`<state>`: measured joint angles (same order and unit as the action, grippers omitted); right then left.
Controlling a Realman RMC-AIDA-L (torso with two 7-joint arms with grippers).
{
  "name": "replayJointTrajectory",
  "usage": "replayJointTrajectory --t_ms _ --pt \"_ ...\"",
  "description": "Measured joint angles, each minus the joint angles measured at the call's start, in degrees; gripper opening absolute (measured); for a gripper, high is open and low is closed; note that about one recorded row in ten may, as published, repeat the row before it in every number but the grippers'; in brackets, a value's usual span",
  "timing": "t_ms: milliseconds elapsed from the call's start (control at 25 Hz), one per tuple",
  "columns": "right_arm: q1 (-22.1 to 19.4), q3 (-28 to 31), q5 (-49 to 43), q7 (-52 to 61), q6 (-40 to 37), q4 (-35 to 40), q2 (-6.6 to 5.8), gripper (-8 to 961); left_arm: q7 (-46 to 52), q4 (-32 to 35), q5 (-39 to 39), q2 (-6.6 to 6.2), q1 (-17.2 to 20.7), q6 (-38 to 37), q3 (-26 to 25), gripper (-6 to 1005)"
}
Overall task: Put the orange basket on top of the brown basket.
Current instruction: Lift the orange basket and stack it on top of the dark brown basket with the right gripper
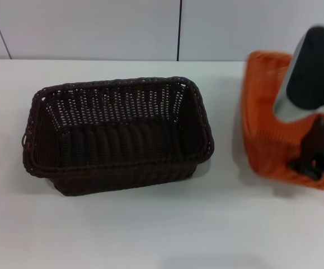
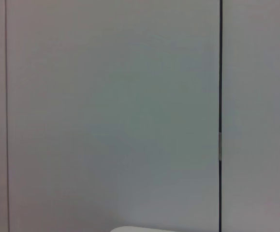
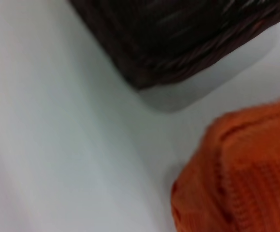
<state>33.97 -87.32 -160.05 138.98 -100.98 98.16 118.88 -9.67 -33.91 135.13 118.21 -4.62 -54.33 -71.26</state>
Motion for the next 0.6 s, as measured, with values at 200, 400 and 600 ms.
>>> replayJointTrajectory --t_ms 200,400,600 --pt "1.5 -0.5 -3.9 1.4 -0.7 6.5 -0.03 141 0.0 0.4 -0.1 0.00 -0.2 -0.1 0.0 827" --pt "3.3 -2.6 -5.8 -0.1 0.5 10.8 -0.12 141 0.0 0.9 -0.2 0.00 -0.2 -0.1 0.0 827" --pt "2.4 -8.8 -6.5 -14.3 4.3 14.0 -0.05 142 0.2 1.2 -0.2 0.10 -0.2 -0.2 0.1 827"
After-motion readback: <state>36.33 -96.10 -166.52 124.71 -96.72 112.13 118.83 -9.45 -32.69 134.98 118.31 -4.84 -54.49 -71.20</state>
